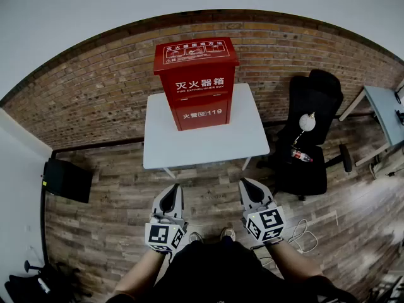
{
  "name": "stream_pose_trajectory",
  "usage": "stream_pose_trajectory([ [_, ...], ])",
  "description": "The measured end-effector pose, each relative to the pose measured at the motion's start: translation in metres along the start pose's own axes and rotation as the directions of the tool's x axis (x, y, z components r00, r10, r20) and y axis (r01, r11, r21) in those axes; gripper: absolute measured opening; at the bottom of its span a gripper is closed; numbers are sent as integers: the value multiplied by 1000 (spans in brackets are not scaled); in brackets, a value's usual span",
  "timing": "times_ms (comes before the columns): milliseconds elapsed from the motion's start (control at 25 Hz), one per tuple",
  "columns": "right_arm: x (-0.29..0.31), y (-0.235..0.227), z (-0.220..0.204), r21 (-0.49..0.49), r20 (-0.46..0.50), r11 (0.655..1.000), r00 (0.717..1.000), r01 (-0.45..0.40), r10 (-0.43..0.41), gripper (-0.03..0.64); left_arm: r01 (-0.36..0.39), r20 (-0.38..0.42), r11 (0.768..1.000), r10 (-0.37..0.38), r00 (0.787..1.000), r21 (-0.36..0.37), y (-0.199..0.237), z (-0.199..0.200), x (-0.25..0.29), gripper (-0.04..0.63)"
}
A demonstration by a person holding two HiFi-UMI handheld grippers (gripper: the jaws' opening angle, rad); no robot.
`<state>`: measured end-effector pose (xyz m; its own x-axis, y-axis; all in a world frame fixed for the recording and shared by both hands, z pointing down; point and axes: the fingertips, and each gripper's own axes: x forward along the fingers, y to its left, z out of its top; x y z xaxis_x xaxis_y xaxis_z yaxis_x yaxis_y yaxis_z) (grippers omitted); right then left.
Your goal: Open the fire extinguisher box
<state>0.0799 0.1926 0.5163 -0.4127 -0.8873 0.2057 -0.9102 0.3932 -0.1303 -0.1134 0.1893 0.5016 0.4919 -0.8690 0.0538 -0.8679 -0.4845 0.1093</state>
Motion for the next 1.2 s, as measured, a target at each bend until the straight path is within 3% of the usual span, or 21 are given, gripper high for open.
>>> stream_pose_trajectory([
  [600, -1, -29, 7, 27, 42, 999, 999, -23, 22, 20, -59, -11, 998, 59, 998, -17, -9, -12, 14, 23],
  [1200, 10, -82, -9, 38, -8, 999, 999, -36, 37, 20, -164, 3, 986, 164, 986, 1, -11, -16, 38, 23],
])
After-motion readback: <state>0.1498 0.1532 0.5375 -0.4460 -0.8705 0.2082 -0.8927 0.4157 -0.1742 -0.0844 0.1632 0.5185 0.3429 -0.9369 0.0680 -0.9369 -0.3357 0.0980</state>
